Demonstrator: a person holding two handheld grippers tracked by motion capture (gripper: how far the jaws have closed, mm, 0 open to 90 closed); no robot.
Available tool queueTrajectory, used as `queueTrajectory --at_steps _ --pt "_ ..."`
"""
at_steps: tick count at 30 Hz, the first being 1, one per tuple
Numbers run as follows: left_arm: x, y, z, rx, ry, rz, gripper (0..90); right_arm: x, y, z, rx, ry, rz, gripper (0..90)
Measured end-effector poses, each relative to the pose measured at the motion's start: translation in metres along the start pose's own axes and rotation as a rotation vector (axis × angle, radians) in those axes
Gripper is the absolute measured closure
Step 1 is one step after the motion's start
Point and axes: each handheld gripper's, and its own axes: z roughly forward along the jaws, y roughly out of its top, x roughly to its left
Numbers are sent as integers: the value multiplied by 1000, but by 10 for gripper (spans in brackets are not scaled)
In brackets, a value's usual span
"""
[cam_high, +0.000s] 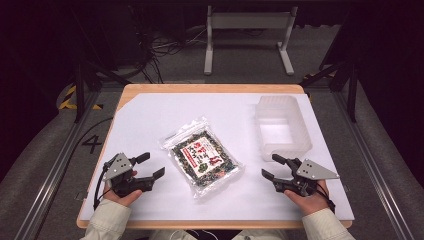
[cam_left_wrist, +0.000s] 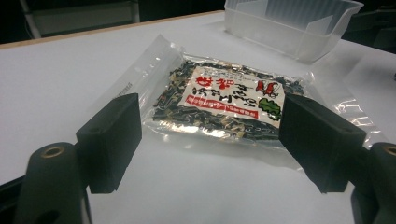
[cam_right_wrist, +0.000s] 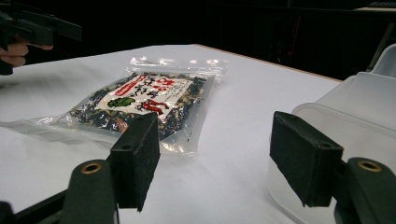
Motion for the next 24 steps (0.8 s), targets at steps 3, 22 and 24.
queueTrajectory --at_steps 3,22,24 --pt "0 7 2 -1 -1 -8 216 0 0 0 -2 1 2 330" --pt "20 46 24 -29 1 -28 187 1 1 3 -10 -2 3 319" --pt "23 47 28 -16 1 -39 181 0 1 2 -8 -3 6 318"
